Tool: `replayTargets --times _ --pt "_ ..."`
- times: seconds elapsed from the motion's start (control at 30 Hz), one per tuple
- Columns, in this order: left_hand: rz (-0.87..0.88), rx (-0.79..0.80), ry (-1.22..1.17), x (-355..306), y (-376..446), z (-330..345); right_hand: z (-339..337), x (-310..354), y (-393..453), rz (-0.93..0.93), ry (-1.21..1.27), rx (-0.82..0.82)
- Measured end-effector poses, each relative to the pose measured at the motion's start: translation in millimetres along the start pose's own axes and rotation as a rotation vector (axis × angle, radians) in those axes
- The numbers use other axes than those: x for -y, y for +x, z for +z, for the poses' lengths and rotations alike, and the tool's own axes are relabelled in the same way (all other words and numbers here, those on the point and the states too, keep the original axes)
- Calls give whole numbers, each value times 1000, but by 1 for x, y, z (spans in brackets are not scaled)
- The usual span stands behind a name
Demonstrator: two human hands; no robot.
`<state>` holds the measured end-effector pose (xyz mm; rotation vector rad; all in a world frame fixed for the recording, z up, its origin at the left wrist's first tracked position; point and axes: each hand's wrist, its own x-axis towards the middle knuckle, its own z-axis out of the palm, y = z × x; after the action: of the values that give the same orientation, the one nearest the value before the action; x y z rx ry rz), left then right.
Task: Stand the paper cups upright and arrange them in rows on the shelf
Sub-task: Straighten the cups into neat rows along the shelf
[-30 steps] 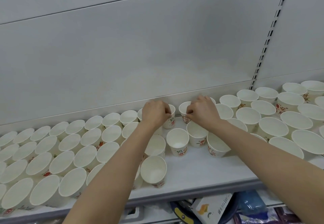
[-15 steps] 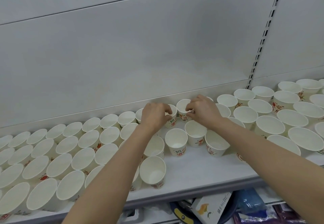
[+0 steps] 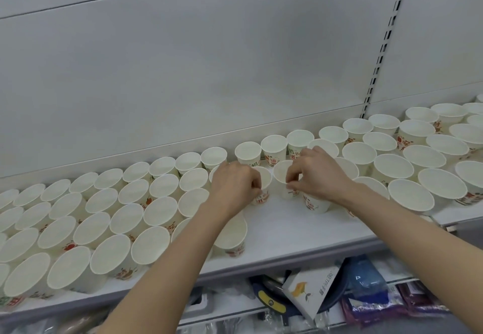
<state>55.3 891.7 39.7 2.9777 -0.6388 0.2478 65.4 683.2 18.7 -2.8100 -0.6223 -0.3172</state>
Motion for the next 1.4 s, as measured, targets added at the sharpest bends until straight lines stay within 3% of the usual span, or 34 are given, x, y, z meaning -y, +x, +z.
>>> replayTargets --times 0.23,0.57,0.67,0.87,1.03,1.23,1.4 --pt "-12 -54 33 8 10 10 11 2 10 90 8 -108" --pt "-31 -57 11 14 17 16 23 12 21 80 -9 -153" --pt "-34 -52 -44 15 12 9 20 11 16 59 21 -249" --pt "-182 -161 -185 16 -58 -28 0 -7 -34 98 64 -424" --pt "-117 -46 -78 8 -113 -15 -2 -19 -80 159 5 -524" --pt "-36 -72 100 17 -117 7 9 -19 -93 107 -32 -481" --pt "-48 -153 5 8 -113 7 20 -11 -92 84 -71 -445"
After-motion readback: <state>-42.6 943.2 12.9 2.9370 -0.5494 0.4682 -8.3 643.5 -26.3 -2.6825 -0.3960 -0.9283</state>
